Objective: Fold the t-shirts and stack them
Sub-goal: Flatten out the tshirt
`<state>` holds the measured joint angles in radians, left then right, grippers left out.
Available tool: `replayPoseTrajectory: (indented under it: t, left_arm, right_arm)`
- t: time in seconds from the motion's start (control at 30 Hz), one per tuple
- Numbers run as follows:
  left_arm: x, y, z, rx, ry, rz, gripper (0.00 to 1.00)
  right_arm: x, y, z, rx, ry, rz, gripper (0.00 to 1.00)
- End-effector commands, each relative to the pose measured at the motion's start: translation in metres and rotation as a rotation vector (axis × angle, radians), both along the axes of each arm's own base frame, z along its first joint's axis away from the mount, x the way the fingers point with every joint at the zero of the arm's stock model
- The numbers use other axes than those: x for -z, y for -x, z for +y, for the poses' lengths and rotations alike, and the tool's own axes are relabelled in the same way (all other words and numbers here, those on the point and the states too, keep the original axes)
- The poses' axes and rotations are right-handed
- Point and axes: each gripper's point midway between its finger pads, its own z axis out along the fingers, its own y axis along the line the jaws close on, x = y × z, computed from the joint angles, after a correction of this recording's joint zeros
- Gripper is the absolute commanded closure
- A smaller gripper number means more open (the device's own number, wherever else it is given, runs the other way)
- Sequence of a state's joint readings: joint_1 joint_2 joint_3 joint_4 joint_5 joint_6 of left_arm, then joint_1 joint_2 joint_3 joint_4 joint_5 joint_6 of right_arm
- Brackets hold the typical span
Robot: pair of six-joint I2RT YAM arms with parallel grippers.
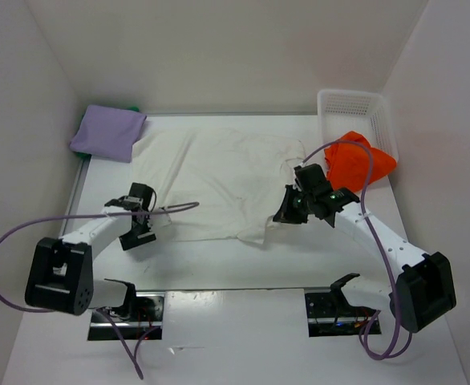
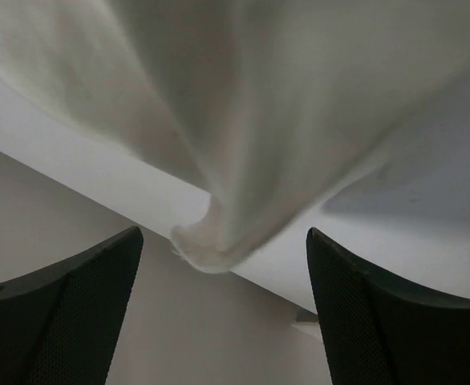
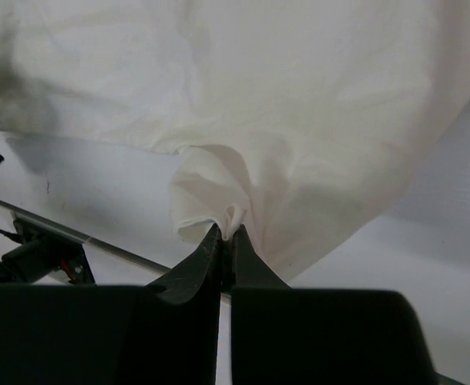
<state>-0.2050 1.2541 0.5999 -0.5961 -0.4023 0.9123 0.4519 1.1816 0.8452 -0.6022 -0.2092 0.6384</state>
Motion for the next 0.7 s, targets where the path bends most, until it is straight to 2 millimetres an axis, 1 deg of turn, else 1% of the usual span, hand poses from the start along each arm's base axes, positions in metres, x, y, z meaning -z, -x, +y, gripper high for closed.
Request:
replayPoseTrajectory:
  t: [0.0,0.07,0.1,0.13,0.2,0.23,0.27,0.3,0.33,0.37,0.4,0.43,0.47,0.5,0.53,0.57,0.6,0.63,0.67]
  left_arm:
    - [-0.021,-0.045,0.019,-0.131,0.019,-0.115,0.12]
    - [-0.009,-0.036,0.017,-0.132,0.048,-0.033,0.16]
    - [-0.006,-0.029,0.017,-0.129,0.058,0.004,0.25]
    - [0.001,-0.022,0.016,-0.114,0.063,0.031,0.30]
    - [0.003,-0.016,0.016,-0.114,0.063,0.036,0.43]
    - [0.001,-0.018,0.014,-0.111,0.076,0.024,0.61]
    - [-0.001,-0.018,0.014,-0.110,0.077,0.015,0.77]
    - [-0.005,-0.023,0.014,-0.110,0.079,0.001,0.88]
    - [-0.006,-0.026,0.011,-0.115,0.098,-0.009,0.94]
    - [-0.009,-0.029,0.006,-0.119,0.129,-0.029,0.97]
    - [-0.015,-0.035,0.003,-0.122,0.150,-0.044,1.00]
    - [-0.018,-0.038,-0.001,-0.136,0.175,-0.054,1.00]
    - [-0.020,-0.042,-0.008,-0.137,0.219,-0.060,1.00]
    - [-0.024,-0.049,-0.011,-0.147,0.236,-0.084,1.00]
    - [-0.039,-0.066,-0.013,-0.172,0.257,-0.151,1.00]
    - [-0.052,-0.085,-0.009,-0.192,0.245,-0.231,1.00]
    - [-0.064,-0.102,-0.006,-0.215,0.232,-0.291,1.00]
    - [-0.082,-0.119,-0.003,-0.234,0.222,-0.358,1.00]
    - [-0.137,-0.153,0.003,-0.269,0.220,-0.522,1.00]
  right_arm:
    - [-0.019,-0.009,-0.001,0.019,-0.007,-0.061,1.00]
    - [-0.022,-0.010,0.000,0.012,-0.006,-0.073,1.00]
    - [-0.022,-0.010,0.000,0.012,-0.006,-0.073,1.00]
    - [-0.023,-0.014,-0.001,0.010,0.004,-0.081,1.00]
    - [-0.022,-0.013,-0.003,0.017,0.015,-0.077,1.00]
    - [-0.023,-0.017,-0.003,0.016,0.027,-0.086,1.00]
    - [-0.019,-0.015,-0.004,0.016,0.035,-0.070,1.00]
    - [-0.023,-0.018,-0.003,0.016,0.029,-0.080,1.00]
    - [-0.024,-0.020,-0.002,0.016,0.030,-0.079,1.00]
    - [-0.024,-0.020,-0.002,0.007,0.036,-0.084,1.00]
    - [-0.022,-0.025,0.000,-0.003,0.047,-0.078,1.00]
    - [-0.028,-0.030,0.002,-0.003,0.041,-0.091,1.00]
    - [-0.031,-0.036,0.001,-0.017,0.053,-0.108,1.00]
    - [-0.027,-0.044,-0.001,-0.018,0.068,-0.100,1.00]
    - [-0.045,-0.061,-0.002,-0.013,0.063,-0.150,1.00]
    - [-0.055,-0.077,-0.006,-0.003,0.070,-0.177,1.00]
    - [-0.053,-0.102,-0.026,0.025,0.110,-0.179,1.00]
    - [-0.100,-0.134,-0.033,0.052,0.097,-0.279,1.00]
    - [-0.122,-0.154,-0.042,0.078,0.099,-0.323,1.00]
